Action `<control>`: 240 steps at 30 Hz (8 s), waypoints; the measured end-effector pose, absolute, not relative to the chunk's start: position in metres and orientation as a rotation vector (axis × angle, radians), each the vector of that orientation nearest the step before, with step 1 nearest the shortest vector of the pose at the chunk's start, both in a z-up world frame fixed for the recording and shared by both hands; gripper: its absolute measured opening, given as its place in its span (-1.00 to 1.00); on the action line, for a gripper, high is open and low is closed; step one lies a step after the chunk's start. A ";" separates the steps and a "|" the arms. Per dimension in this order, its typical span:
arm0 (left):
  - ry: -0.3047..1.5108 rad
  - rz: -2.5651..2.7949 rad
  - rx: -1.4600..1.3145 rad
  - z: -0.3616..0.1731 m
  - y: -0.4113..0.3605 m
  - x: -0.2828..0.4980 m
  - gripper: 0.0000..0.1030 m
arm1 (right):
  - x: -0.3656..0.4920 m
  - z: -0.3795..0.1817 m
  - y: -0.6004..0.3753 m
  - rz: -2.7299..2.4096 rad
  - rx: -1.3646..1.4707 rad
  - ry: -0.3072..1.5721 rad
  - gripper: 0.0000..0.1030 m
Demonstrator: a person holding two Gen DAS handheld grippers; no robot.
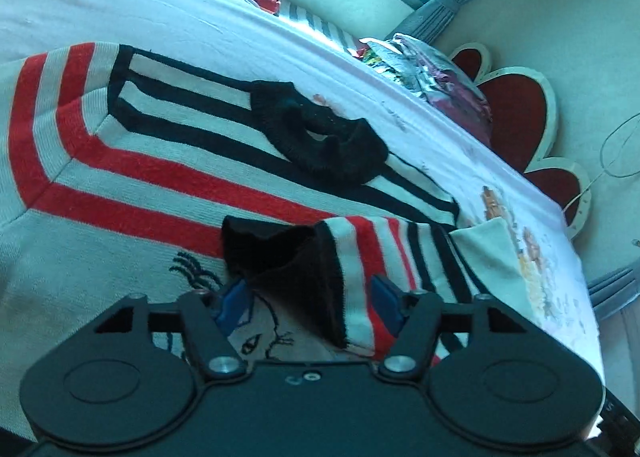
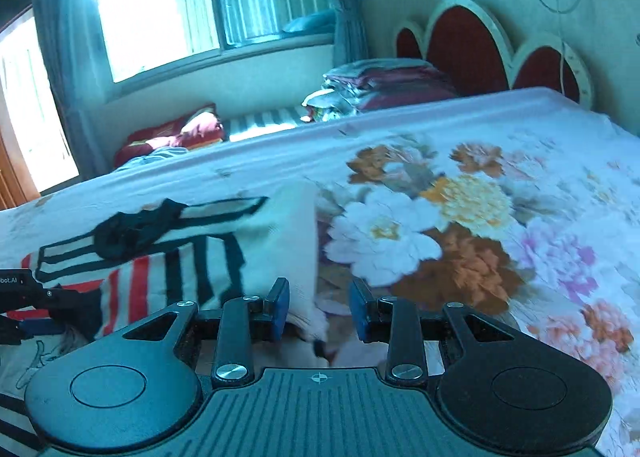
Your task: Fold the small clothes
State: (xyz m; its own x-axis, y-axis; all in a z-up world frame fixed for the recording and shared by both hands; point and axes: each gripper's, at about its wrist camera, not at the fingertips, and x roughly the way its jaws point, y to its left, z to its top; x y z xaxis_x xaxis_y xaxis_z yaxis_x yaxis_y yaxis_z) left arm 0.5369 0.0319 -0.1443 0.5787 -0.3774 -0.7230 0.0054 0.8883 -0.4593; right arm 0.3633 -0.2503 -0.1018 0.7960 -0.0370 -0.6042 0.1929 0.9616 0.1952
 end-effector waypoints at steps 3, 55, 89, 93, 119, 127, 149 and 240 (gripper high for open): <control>0.937 -0.193 -0.376 -0.148 0.031 0.546 -0.70 | 0.364 -0.119 -0.262 -0.077 0.289 0.724 -0.36; 0.719 -0.055 -0.133 -0.106 0.051 0.539 -0.51 | 0.525 -0.127 -0.273 0.212 0.115 0.695 -0.87; 0.762 -0.316 0.123 -0.132 -0.087 0.534 -0.14 | 0.467 -0.148 -0.250 0.190 -0.054 0.821 -0.88; 0.781 -0.304 0.191 -0.135 -0.094 0.523 -0.19 | 0.454 -0.134 -0.249 0.159 -0.014 0.787 -0.87; 0.753 -0.177 0.044 -0.129 0.035 0.497 -0.08 | 0.410 -0.131 -0.213 0.119 0.040 0.790 -0.88; 0.792 -0.170 0.076 -0.136 0.031 0.526 -0.02 | 0.488 -0.142 -0.205 0.055 0.069 0.837 -0.88; 0.733 0.028 -0.029 -0.119 0.143 0.466 0.20 | 0.421 -0.117 -0.148 0.100 0.098 0.791 -0.88; 0.744 -0.043 0.107 -0.131 0.147 0.473 -0.53 | 0.478 -0.141 -0.169 0.255 0.342 0.857 -0.80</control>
